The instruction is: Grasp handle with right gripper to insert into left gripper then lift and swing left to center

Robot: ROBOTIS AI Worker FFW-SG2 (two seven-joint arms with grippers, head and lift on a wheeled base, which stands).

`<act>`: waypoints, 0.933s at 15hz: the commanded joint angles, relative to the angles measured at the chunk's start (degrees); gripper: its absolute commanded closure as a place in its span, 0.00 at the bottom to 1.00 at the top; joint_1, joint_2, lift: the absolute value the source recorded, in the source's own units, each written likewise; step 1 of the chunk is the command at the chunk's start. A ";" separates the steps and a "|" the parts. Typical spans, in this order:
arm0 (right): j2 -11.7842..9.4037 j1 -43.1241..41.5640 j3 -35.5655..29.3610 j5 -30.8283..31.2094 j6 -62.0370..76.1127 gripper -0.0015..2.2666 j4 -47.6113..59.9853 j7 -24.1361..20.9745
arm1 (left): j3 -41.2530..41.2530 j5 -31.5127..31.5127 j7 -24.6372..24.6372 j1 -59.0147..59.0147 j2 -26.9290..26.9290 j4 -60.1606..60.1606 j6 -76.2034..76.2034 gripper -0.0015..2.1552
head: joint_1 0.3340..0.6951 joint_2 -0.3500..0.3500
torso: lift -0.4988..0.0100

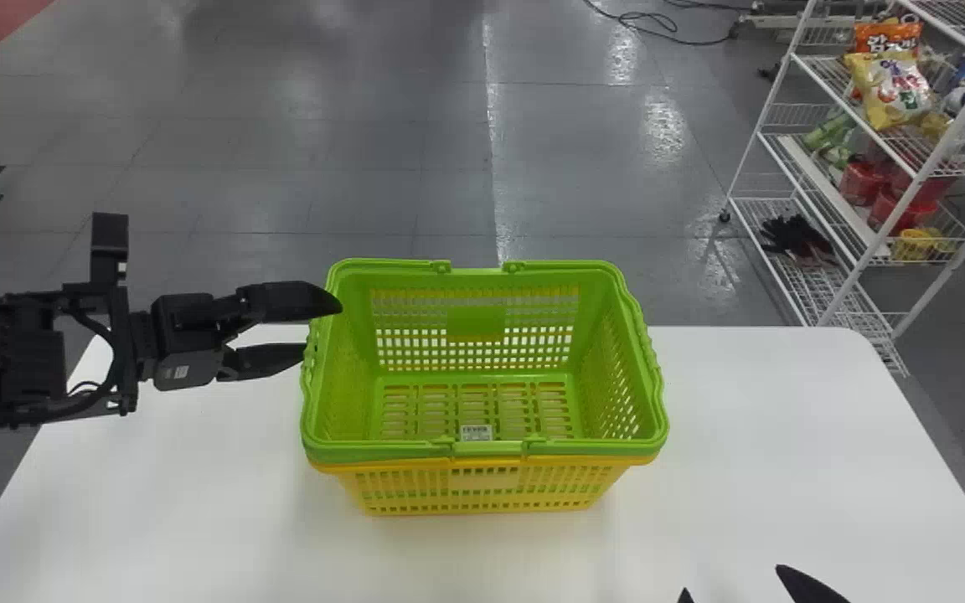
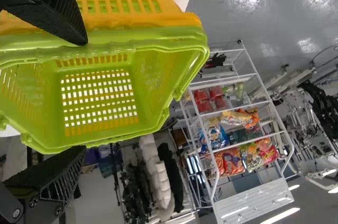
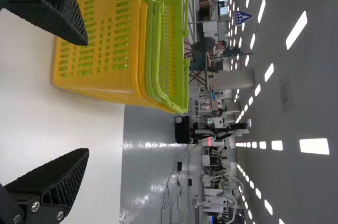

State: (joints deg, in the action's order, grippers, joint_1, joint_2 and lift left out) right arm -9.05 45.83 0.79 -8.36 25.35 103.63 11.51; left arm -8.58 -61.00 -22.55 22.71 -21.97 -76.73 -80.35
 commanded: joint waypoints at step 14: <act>0.17 -5.32 -4.57 -0.87 -11.08 0.06 8.26 -0.09 | 2.34 -11.95 2.60 5.24 -0.44 -0.88 -6.27 0.05 | 1.00 0.33 | 0.80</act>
State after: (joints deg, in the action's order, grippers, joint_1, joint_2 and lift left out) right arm -8.87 41.92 -3.25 -9.23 16.30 111.14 11.42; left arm -7.02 -72.41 -19.87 26.90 -22.49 -78.68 -86.12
